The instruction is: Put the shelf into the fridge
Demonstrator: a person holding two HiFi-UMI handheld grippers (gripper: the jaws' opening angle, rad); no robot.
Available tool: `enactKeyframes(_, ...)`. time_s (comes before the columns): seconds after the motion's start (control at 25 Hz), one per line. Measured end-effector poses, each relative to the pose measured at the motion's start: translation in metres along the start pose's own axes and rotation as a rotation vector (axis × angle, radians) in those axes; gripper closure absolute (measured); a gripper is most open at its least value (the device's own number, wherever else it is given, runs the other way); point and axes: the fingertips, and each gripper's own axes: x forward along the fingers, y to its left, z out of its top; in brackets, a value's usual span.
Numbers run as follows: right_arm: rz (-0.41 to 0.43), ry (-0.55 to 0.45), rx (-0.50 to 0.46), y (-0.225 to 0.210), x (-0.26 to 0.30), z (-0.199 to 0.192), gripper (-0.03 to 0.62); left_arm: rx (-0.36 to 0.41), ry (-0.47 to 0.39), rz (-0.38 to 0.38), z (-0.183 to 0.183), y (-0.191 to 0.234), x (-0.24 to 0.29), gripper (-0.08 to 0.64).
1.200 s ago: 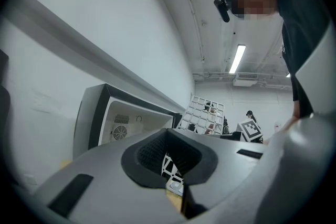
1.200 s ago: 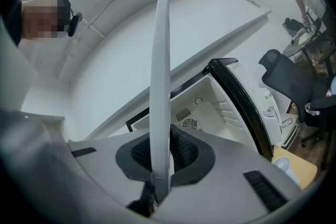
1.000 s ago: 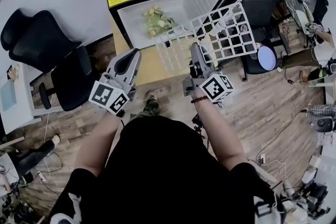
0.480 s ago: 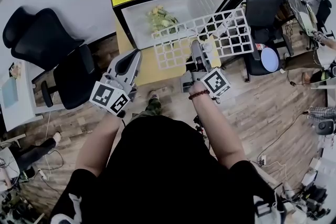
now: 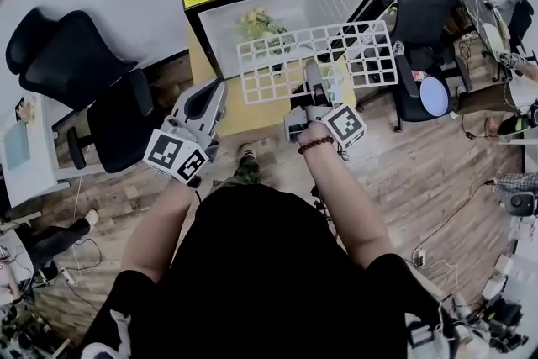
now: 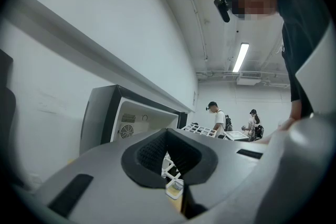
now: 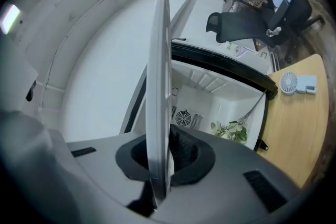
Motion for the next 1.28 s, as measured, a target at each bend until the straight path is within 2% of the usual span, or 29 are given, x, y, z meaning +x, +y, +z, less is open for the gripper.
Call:
enactKeyframes(0.24,-0.029,0.004,0.072,-0.010,0.005,-0.008,0.555,-0.002,0.001,0.006,-0.001,0.002,-0.004,0.540)
enactKeyframes(0.84,-0.002,-0.001,0.261,-0.012,0.030,-0.027,0.555,0.005,0.013,0.022,0.000,0.012,-0.013,0.540)
enactKeyframes(1.28,0.001,0.009,0.309,-0.013,0.044,-0.036,0.555,0.009,0.016,0.023,-0.001,0.016,-0.010,0.540)
